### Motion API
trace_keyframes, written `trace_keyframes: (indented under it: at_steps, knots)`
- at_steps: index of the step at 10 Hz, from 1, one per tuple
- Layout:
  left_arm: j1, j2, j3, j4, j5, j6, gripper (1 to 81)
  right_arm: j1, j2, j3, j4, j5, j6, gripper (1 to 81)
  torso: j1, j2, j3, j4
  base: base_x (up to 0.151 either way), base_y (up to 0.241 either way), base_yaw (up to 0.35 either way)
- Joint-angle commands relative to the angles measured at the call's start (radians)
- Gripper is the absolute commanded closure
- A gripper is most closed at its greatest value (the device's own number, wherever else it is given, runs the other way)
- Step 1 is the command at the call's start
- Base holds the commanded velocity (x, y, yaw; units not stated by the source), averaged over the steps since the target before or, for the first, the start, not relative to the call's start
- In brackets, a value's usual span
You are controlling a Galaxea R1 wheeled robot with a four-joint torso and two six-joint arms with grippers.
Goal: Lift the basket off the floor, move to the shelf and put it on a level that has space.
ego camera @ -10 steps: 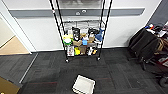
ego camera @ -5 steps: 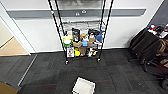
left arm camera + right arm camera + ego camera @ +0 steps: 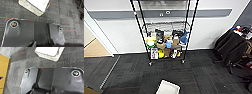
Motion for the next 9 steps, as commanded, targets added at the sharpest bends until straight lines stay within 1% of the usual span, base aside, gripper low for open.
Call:
trace_keyframes:
  at_steps: [1, 9]
  knots:
    - [-0.025, -0.012, 0.016, 0.010, 0.041, 0.002, 1.0, 0.036, -0.007, 0.011, -0.009, -0.052, 0.000, 1.0, 0.000, 0.000, 0.000, 0.000, 0.098, 0.000, 0.000]
    - [-0.025, -0.009, 0.016, 0.010, 0.041, 0.002, 1.0, 0.036, -0.009, 0.007, -0.009, -0.053, 0.000, 1.0, 0.000, 0.000, 0.000, 0.000, 0.095, 0.000, 0.000]
